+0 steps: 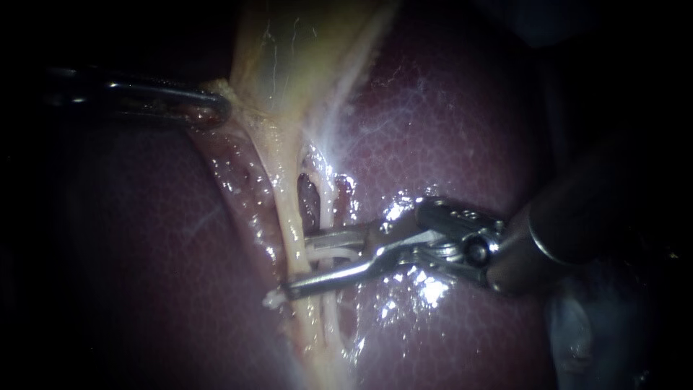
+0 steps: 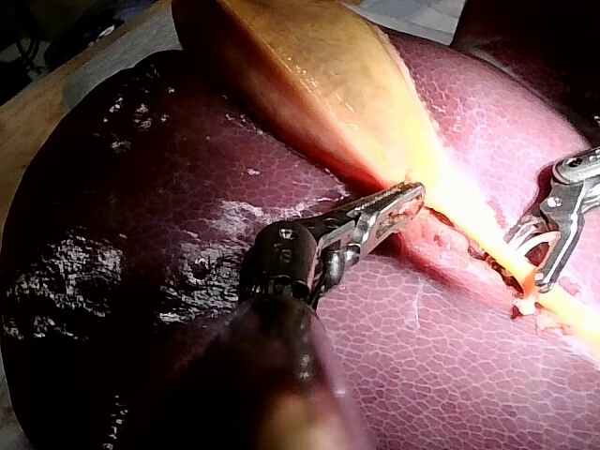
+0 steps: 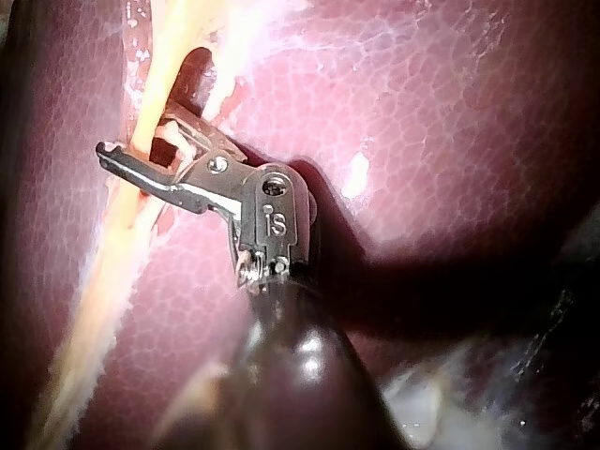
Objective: Clipping second clip left tube
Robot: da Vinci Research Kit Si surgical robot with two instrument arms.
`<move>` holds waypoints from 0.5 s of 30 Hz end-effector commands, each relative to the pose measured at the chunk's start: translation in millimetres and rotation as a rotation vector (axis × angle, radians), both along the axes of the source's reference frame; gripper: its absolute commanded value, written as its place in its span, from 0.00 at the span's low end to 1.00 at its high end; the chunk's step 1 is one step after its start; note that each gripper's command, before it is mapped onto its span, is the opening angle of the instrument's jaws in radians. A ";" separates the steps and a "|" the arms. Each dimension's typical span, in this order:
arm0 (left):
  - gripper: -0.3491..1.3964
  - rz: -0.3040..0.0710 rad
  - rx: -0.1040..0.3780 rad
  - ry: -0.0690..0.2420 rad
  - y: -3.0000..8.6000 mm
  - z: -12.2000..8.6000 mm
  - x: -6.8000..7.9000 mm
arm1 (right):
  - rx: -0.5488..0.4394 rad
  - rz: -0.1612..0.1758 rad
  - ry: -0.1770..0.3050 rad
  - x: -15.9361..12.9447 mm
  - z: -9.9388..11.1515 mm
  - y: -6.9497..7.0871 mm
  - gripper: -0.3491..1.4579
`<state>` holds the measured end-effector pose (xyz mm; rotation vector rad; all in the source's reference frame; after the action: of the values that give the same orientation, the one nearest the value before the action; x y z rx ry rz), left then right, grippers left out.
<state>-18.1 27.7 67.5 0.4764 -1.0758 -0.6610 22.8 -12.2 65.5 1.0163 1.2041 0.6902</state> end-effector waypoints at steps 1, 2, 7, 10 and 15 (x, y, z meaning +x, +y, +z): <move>0.00 0.000 0.000 0.000 0.0 0.0 0.0 | 0.003 -0.002 0.010 0.2 -0.1 0.0 0.47; 0.00 0.000 0.000 0.000 0.0 0.0 0.0 | 0.005 -0.006 0.019 0.4 -0.2 -0.1 0.47; 0.00 0.000 0.000 0.000 0.0 0.0 -0.1 | 0.035 -0.022 0.064 1.2 -0.6 -0.3 0.47; 0.00 -0.001 0.000 0.001 0.0 0.0 -0.1 | 0.067 -0.011 0.102 1.7 -0.8 -0.4 0.47; 0.00 -0.001 -0.001 0.001 0.0 0.1 -0.2 | 0.100 0.015 0.159 2.3 -1.0 -0.4 0.47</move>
<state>-18.2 27.7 67.5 0.4753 -1.0758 -0.6613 25.1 -12.7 64.5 1.1720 1.3350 0.6994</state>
